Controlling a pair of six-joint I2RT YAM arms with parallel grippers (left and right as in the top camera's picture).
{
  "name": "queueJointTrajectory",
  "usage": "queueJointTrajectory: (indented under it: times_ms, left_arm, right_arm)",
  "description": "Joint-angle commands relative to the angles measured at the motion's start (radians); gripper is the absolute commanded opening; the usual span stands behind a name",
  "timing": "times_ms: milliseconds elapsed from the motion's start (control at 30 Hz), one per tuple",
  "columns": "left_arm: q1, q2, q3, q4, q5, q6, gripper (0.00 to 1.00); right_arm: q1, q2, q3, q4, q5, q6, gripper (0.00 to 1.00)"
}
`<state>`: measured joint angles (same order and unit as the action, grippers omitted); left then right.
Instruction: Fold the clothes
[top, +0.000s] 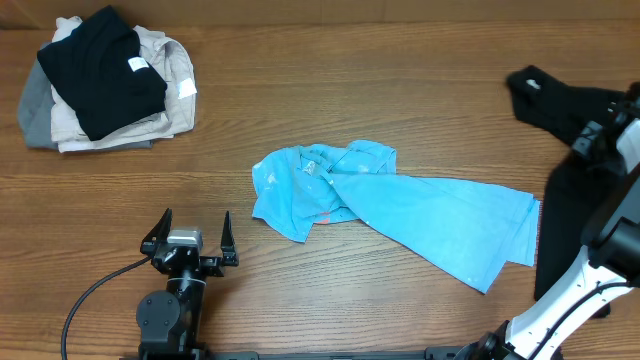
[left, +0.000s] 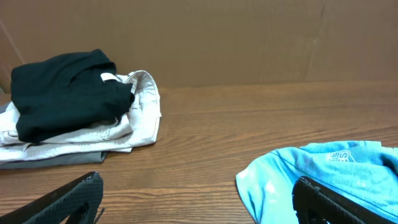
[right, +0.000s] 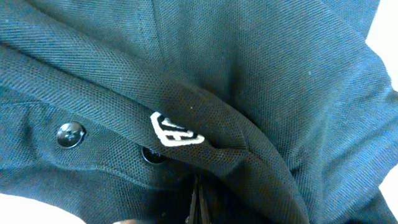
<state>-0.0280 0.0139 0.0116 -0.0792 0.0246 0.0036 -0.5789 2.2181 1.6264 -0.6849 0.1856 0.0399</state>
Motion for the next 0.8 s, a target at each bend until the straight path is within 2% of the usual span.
queueJointTrajectory:
  times_ms: [0,167,200,233,267,333,400,467,567,767]
  left_arm:
    - [0.006,-0.009,-0.007,0.002,-0.009,0.019,1.00]
    - [0.006,-0.009,-0.007,0.002,-0.009,0.019,1.00]
    - [0.006,-0.009,-0.007,0.002,-0.009,0.019,1.00]
    - [0.006,-0.009,-0.007,0.002,-0.009,0.019,1.00]
    - [0.006,-0.009,-0.007,0.002,-0.009,0.019,1.00]
    - [0.006,-0.009,-0.007,0.002,-0.009,0.019,1.00]
    - [0.006,-0.009,-0.007,0.002,-0.009,0.019,1.00]
    - [0.006,-0.009,-0.007,0.002,-0.009,0.019,1.00]
    - [0.006,-0.009,-0.007,0.002,-0.009,0.019,1.00]
    - [0.006,-0.009,-0.007,0.002,-0.009,0.019,1.00]
  right_arm:
    - [-0.041,0.057,0.005,-0.029,0.148,0.055,0.07]
    - [-0.043,-0.006,0.050,-0.064,0.183,0.200,0.08]
    - [-0.042,-0.022,0.061,-0.074,0.183,0.219,0.13]
    - [-0.041,-0.040,0.071,-0.082,0.182,0.234,0.23]
    - [-0.039,-0.059,0.079,-0.090,0.184,0.252,0.27]
    - [-0.035,-0.100,0.091,-0.109,0.183,0.284,0.27]
    - [-0.035,-0.142,0.091,-0.132,0.179,0.338,0.35]
    - [-0.035,-0.173,0.091,-0.162,0.141,0.379,0.35]
    - [-0.035,-0.207,0.091,-0.216,0.023,0.430,0.34]
    - [-0.035,-0.227,0.087,-0.444,-0.087,0.649,0.07]
